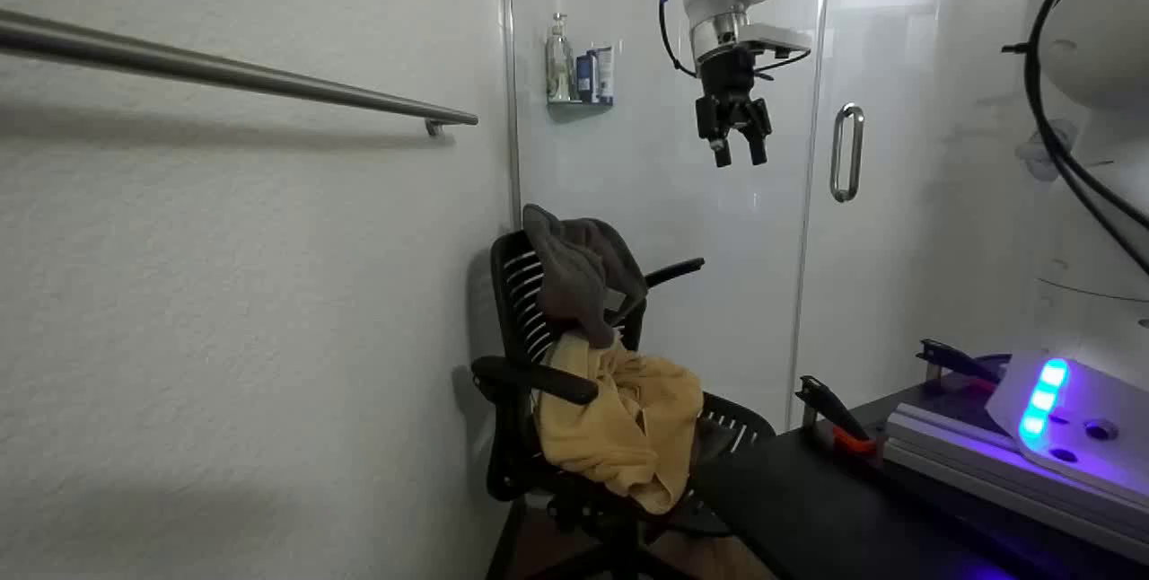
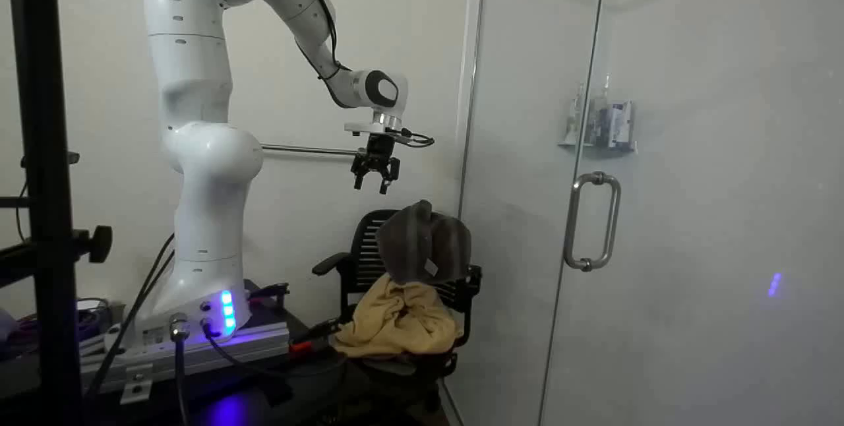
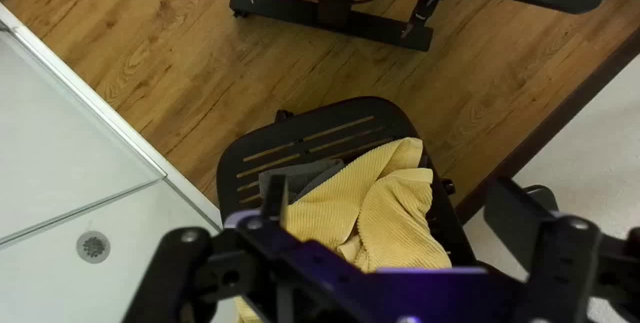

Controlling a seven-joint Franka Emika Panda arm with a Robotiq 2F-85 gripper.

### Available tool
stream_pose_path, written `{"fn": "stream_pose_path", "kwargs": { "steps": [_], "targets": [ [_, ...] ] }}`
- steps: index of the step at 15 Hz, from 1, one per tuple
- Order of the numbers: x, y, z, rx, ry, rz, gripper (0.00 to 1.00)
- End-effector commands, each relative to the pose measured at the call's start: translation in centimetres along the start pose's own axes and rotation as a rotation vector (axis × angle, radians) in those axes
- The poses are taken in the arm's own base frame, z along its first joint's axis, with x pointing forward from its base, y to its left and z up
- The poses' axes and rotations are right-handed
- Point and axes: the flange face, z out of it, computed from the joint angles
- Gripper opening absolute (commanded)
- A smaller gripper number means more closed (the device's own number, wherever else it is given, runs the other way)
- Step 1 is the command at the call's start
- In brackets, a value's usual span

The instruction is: Open the shower door and put the grey towel on the seat of the chair

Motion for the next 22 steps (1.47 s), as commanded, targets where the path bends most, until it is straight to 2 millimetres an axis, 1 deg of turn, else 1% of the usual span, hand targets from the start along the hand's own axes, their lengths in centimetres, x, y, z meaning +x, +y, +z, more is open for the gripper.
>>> {"fn": "stream_pose_path", "kwargs": {
  "steps": [1,2,6,9,10,11,12,13,14,16,17,18,19,22],
  "targets": [
    [0.0,0.0,0.0,0.000,-0.001,0.000,1.00],
    [-0.2,0.8,0.9,-0.029,0.005,0.056,1.00],
    [-2.4,2.6,2.3,-0.203,0.043,0.219,1.00],
    [-4.9,5.3,3.7,-0.328,0.072,0.338,1.00],
    [-5.7,6.4,3.8,-0.333,0.091,0.401,1.00],
    [-6.0,6.8,3.5,-0.247,0.105,0.452,1.00],
    [-6.1,6.9,3.2,-0.180,0.112,0.462,1.00],
    [-4.8,6.3,3.5,-0.255,0.071,0.422,1.00],
    [-5.1,6.7,3.2,-0.242,0.078,0.432,1.00],
    [-5.1,6.5,3.2,-0.246,0.079,0.427,1.00],
    [-4.7,6.7,3.3,-0.291,0.086,0.476,1.00],
    [-4.7,7.5,3.0,-0.318,0.130,0.562,1.00],
    [-5.0,8.2,2.7,-0.324,0.156,0.608,1.00],
    [-6.8,11.0,1.6,-0.356,0.243,0.759,1.00]
  ]
}}
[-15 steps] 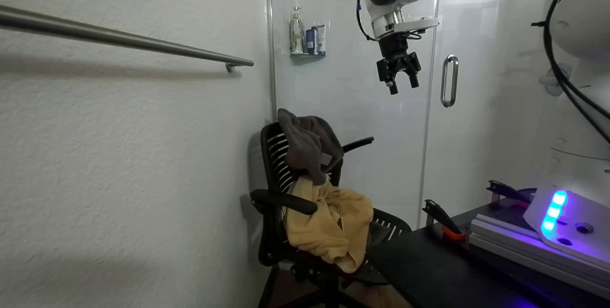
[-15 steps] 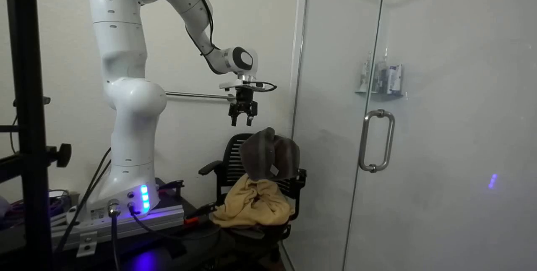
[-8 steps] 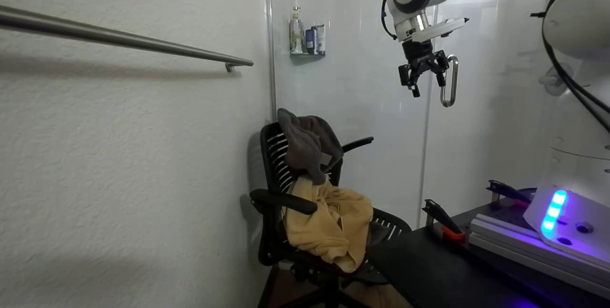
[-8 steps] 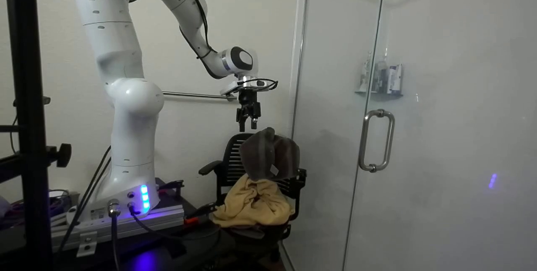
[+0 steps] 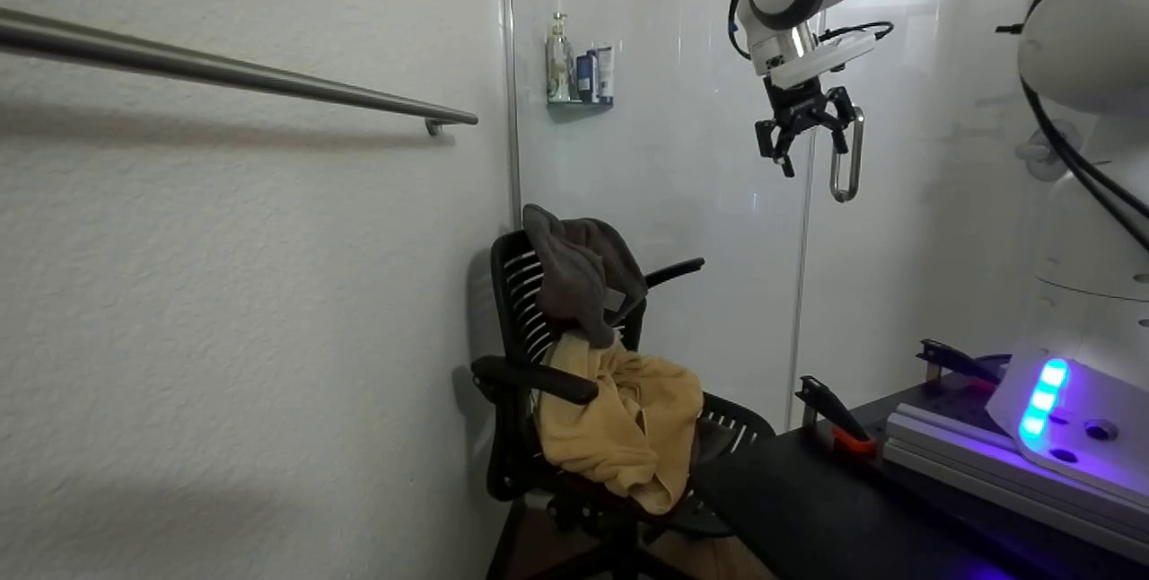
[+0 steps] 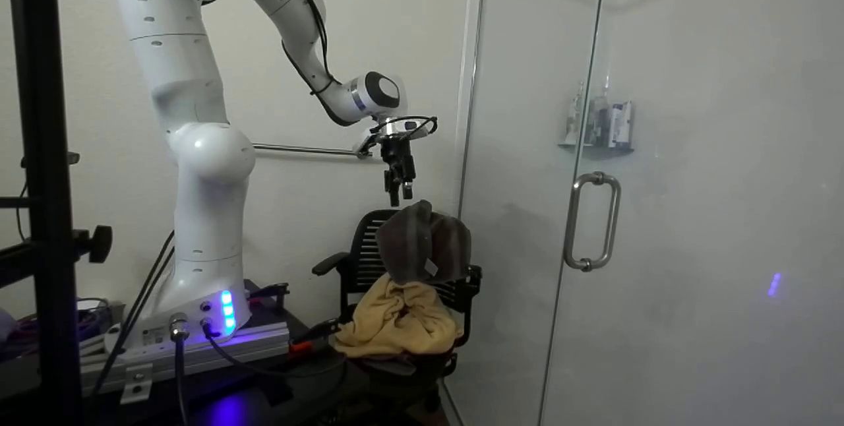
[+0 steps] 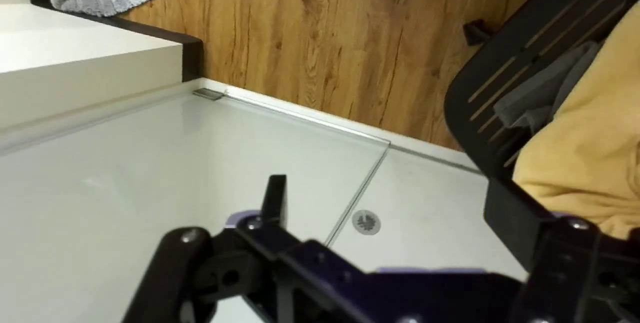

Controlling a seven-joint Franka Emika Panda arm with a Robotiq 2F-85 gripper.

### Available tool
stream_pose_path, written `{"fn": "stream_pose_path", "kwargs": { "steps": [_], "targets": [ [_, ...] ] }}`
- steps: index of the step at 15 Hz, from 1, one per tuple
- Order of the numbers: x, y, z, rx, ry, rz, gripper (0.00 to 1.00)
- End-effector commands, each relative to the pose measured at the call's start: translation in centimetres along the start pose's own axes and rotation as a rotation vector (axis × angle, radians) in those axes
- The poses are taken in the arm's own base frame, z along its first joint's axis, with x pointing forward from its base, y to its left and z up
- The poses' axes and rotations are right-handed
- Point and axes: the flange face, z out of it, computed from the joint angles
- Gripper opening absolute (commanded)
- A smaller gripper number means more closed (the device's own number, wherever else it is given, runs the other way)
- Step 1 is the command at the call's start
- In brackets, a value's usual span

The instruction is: Open the shower door and put the grey towel on the seat of the chair

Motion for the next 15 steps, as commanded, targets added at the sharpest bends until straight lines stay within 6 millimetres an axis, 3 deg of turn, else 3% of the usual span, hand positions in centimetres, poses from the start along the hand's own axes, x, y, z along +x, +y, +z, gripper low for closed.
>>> {"fn": "stream_pose_path", "kwargs": {
  "steps": [1,6,8,9,10,12,15],
  "targets": [
    [0.2,4.4,0.0,-0.033,0.095,0.171,1.00],
    [-0.6,12.0,0.0,-0.081,0.187,0.448,1.00],
    [-0.9,15.2,1.2,0.036,0.130,0.525,1.00],
    [-0.5,15.7,2.3,0.082,0.087,0.530,1.00],
    [-0.1,14.5,0.5,0.005,0.115,0.509,1.00],
    [-0.3,16.1,1.5,0.055,0.086,0.533,1.00],
    [-0.5,13.8,0.3,0.067,0.208,0.382,1.00]
  ]
}}
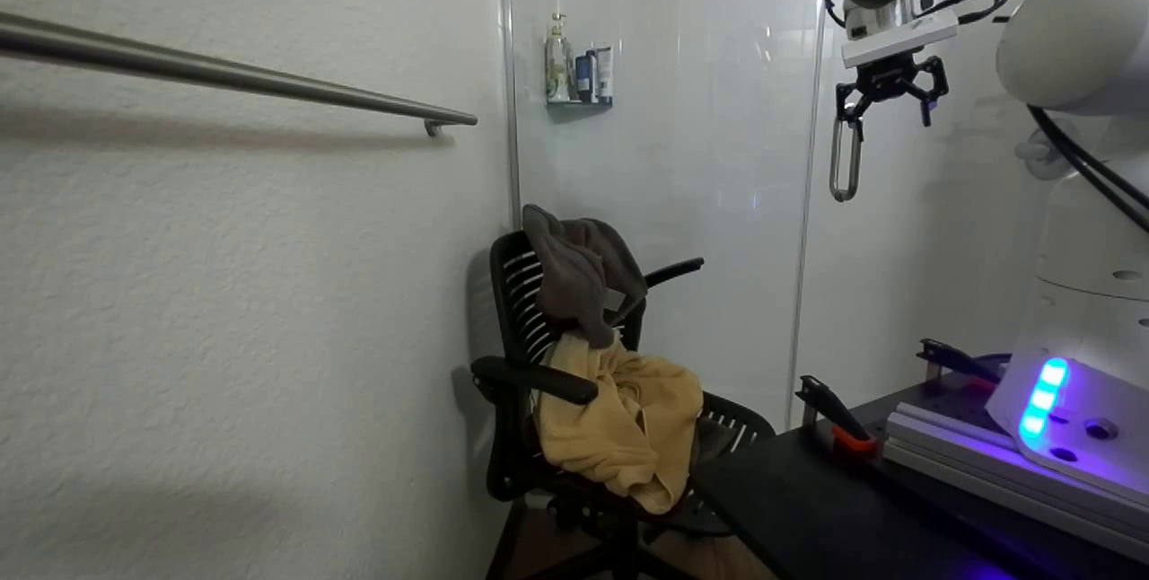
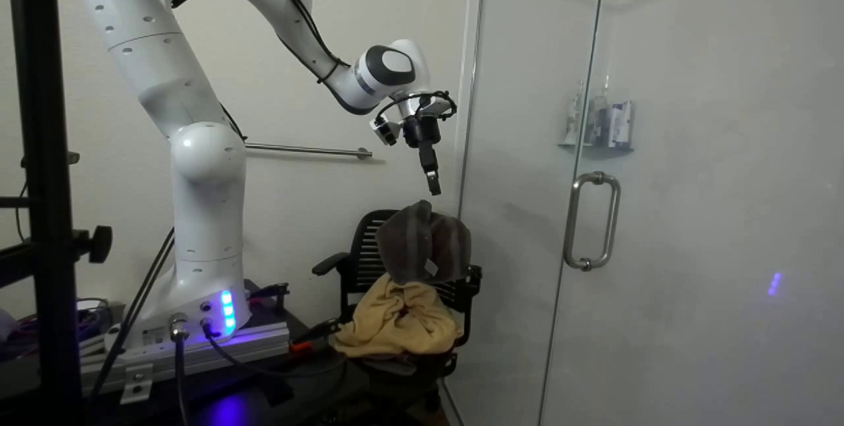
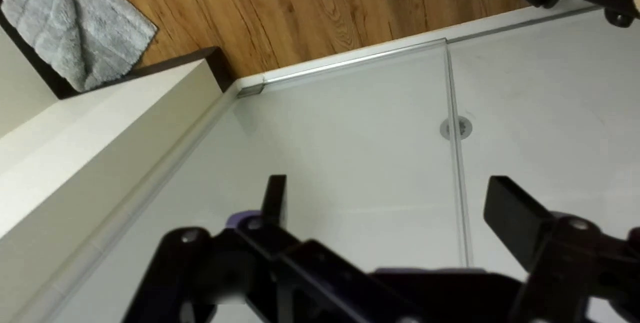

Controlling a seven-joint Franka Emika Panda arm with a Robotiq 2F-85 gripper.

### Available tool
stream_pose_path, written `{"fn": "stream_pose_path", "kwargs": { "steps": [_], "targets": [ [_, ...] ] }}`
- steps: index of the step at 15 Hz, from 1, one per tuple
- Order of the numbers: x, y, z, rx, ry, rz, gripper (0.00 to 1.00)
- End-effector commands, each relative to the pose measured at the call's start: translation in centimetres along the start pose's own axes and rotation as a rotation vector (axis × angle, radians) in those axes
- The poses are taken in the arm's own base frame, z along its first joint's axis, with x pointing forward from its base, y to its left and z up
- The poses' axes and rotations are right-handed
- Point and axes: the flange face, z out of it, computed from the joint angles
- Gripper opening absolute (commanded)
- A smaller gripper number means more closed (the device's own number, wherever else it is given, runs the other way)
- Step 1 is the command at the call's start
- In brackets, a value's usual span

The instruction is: Open the shower door and put the grey towel on the seat of the chair

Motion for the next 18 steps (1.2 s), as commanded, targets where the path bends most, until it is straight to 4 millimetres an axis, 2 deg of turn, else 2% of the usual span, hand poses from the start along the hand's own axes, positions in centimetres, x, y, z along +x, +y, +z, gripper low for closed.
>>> {"fn": "stream_pose_path", "kwargs": {
  "steps": [1,2,4,6,8,11,12,13,14,16,17,18],
  "targets": [
    [-0.4,-0.7,-0.8,0.058,0.119,-0.149,1.00],
    [0.1,-0.1,-0.7,0.092,0.149,-0.184,1.00],
    [1.0,2.5,-0.1,0.123,0.220,-0.233,1.00],
    [1.9,6.6,1.0,0.139,0.274,-0.219,1.00],
    [2.8,11.6,2.5,0.126,0.306,-0.150,1.00],
    [3.9,17.8,4.9,0.027,0.320,-0.016,1.00],
    [4.2,15.8,3.3,0.069,0.305,-0.059,1.00],
    [4.1,17.6,3.8,0.044,0.312,-0.032,1.00],
    [4.0,18.4,4.2,0.033,0.313,-0.019,1.00],
    [4.0,18.3,4.5,0.033,0.310,-0.015,1.00],
    [3.7,17.3,4.7,0.056,0.320,-0.059,1.00],
    [5.7,12.0,7.0,0.118,0.313,-0.107,1.00]
  ]
}}
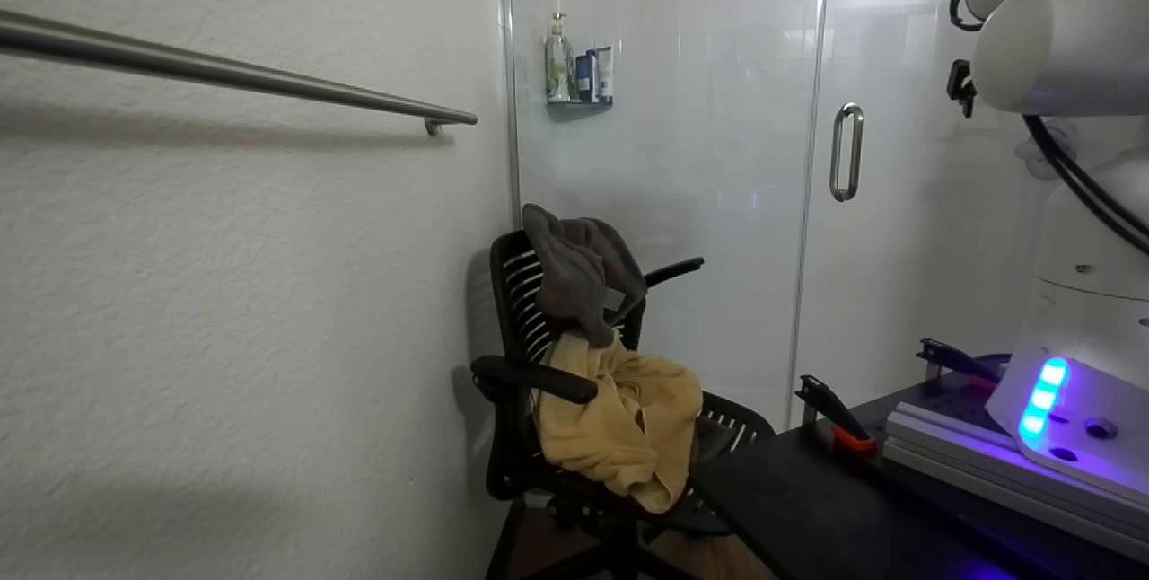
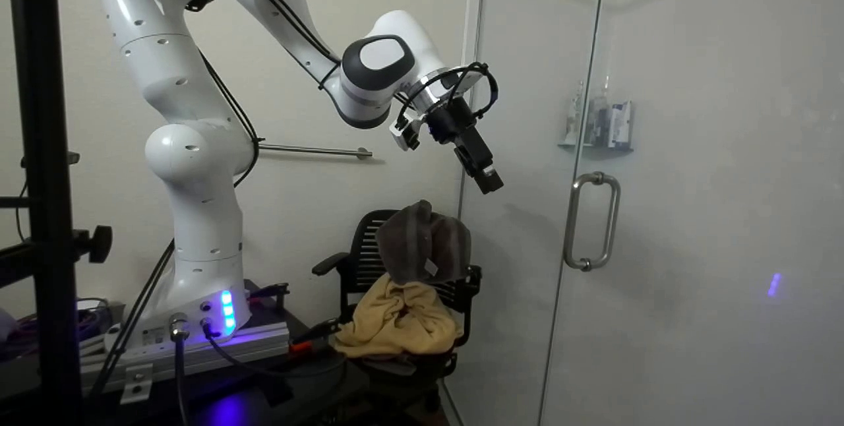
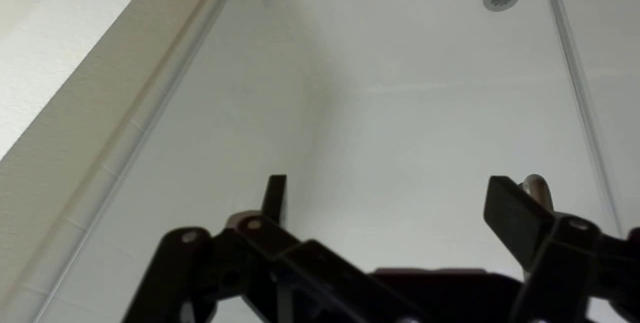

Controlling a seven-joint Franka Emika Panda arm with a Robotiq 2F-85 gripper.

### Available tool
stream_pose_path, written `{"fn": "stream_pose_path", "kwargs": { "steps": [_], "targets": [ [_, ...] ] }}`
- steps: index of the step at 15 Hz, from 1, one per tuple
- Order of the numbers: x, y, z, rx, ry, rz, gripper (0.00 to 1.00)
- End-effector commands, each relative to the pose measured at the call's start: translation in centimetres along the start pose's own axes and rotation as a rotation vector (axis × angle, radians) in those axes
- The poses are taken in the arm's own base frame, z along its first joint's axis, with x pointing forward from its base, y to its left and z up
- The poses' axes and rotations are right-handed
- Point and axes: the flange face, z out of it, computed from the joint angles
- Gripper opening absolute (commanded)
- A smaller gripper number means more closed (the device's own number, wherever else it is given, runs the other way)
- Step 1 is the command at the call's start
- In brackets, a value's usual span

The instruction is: Open the shower door and put the grey towel on the seat of the chair

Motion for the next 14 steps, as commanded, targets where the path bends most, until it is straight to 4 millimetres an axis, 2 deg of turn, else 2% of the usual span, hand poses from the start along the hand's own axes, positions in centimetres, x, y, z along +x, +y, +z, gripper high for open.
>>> {"fn": "stream_pose_path", "kwargs": {
  "steps": [1,2,6,7,8,9,11,13,14],
  "targets": [
    [1.1,-6.4,4.4,0.132,0.013,-0.073,1.00],
    [1.5,-7.7,5.5,0.177,0.036,-0.071,1.00],
    [2.7,-15.1,10.0,0.262,0.012,-0.162,1.00],
    [4.0,-15.3,11.6,0.236,-0.001,-0.179,1.00],
    [5.4,-14.5,13.9,0.182,0.000,-0.183,1.00],
    [2.7,-15.5,10.1,0.257,-0.004,-0.159,1.00],
    [4.5,-15.3,12.7,0.212,-0.005,-0.172,1.00],
    [5.2,-14.1,14.6,0.155,0.028,-0.190,1.00],
    [5.4,-13.5,14.6,0.150,0.062,-0.163,1.00]
  ]
}}
